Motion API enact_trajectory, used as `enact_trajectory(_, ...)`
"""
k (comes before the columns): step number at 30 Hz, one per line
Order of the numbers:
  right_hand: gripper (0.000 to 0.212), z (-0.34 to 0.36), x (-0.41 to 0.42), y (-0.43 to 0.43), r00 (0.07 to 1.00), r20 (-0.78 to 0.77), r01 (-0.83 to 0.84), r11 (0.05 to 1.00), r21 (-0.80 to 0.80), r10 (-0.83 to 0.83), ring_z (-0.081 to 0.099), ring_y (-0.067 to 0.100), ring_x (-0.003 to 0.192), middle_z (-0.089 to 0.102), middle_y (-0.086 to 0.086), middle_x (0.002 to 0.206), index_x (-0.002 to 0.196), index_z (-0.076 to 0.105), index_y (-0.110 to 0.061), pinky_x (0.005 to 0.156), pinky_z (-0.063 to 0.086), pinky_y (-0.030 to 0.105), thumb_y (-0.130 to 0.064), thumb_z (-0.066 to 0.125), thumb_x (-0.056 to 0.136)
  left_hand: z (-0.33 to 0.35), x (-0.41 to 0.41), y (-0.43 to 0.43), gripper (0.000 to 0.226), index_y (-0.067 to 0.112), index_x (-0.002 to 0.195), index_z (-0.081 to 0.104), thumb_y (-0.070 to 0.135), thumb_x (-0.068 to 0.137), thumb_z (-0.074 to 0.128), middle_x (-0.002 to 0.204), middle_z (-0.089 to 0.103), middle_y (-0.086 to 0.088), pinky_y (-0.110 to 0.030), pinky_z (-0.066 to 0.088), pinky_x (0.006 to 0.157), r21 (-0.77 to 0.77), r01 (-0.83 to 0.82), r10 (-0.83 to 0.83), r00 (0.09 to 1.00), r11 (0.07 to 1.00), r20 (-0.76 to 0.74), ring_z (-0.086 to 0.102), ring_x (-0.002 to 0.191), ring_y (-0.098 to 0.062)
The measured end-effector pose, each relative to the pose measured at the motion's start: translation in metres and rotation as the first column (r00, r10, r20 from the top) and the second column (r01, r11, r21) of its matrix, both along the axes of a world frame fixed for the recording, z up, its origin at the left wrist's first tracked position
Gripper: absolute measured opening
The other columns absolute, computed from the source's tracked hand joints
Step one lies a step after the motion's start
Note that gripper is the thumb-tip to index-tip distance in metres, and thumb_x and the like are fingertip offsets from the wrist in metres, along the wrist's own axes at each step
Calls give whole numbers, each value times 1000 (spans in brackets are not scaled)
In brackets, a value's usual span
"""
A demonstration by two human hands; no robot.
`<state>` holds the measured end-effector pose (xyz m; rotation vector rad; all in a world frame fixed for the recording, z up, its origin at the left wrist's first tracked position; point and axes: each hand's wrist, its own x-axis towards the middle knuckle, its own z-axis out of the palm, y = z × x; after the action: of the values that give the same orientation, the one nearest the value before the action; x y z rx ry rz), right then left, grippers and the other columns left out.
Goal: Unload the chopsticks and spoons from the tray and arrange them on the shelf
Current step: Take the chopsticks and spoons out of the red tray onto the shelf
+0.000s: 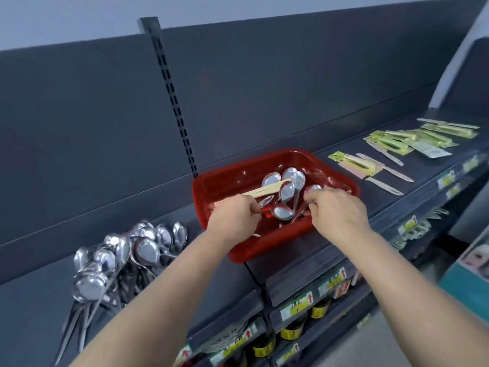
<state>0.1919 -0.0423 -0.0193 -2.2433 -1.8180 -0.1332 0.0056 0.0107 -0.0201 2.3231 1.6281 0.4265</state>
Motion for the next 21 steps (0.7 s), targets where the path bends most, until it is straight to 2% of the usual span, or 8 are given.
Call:
enact_trajectory(4, 26, -2, 25, 24, 999, 2, 46, 998, -40, -46, 62, 21, 99, 69, -7, 103, 105, 67, -39, 83, 42, 33, -25, 47, 95, -11, 26, 44, 15, 23, 97, 69, 32, 86, 61, 102, 69, 0, -30, 50, 74, -71, -42, 32, 989, 997, -142, 64, 96, -23)
enact_trajectory(7, 26, -4, 40, 40, 996, -57, 62, 995, -81, -67, 62, 20, 103, 69, -10, 106, 108, 66, -41, 87, 43, 32, -26, 51, 93, -19, 40, 66, 19, 18, 105, 65, 24, 88, 55, 105, 68, -3, -31, 45, 69, -20, -102, 94, 967, 995, -236, 64, 97, -25)
enact_trajectory(9, 22, -7, 43, 52, 994, -98, 45, 992, -118, -57, 62, 19, 104, 70, -12, 106, 106, 66, -38, 86, 46, 32, -27, 53, 93, -25, 38, 75, 23, 18, 110, 62, 16, 90, 51, 109, 66, -5, -31, 45, 72, 7, -137, 133, 944, 990, -302, 63, 101, -26)
enact_trajectory(12, 19, -7, 41, 74, 989, -145, -22, 985, -170, -3, 63, 18, 105, 70, -12, 106, 105, 68, -39, 87, 51, 32, -32, 57, 91, -31, 31, 87, 33, 19, 119, 61, 11, 90, 47, 119, 64, -5, -34, 48, 86, -18, -152, 131, 903, 988, -410, 60, 110, -27)
enact_trajectory(14, 18, -8, 39, 86, 993, -114, -63, 971, -232, 37, 63, 19, 103, 70, -10, 104, 102, 70, -35, 86, 51, 33, -29, 58, 89, -35, 27, 93, 35, 20, 121, 61, 10, 90, 47, 121, 63, -5, -36, 49, 91, -54, -168, 126, 885, 984, -448, 59, 113, -27)
enact_trajectory(17, 20, -12, 42, 101, 995, 5, -91, 934, -345, 99, 63, 21, 100, 68, -6, 104, 102, 70, -29, 81, 50, 31, -24, 61, 85, -42, 25, 96, 33, 21, 118, 63, 12, 90, 49, 119, 64, -4, -36, 50, 92, -75, -220, 162, 872, 973, -461, 60, 111, -26)
enact_trajectory(21, 30, -15, 52, 113, 985, 55, -112, 853, -510, 163, 63, 21, 98, 67, -4, 103, 104, 68, -25, 77, 48, 29, -25, 77, 75, -44, 26, 97, 29, 20, 117, 64, 17, 89, 55, 118, 64, -4, -38, 49, 95, -69, -252, 192, 865, 965, -464, 57, 113, -25)
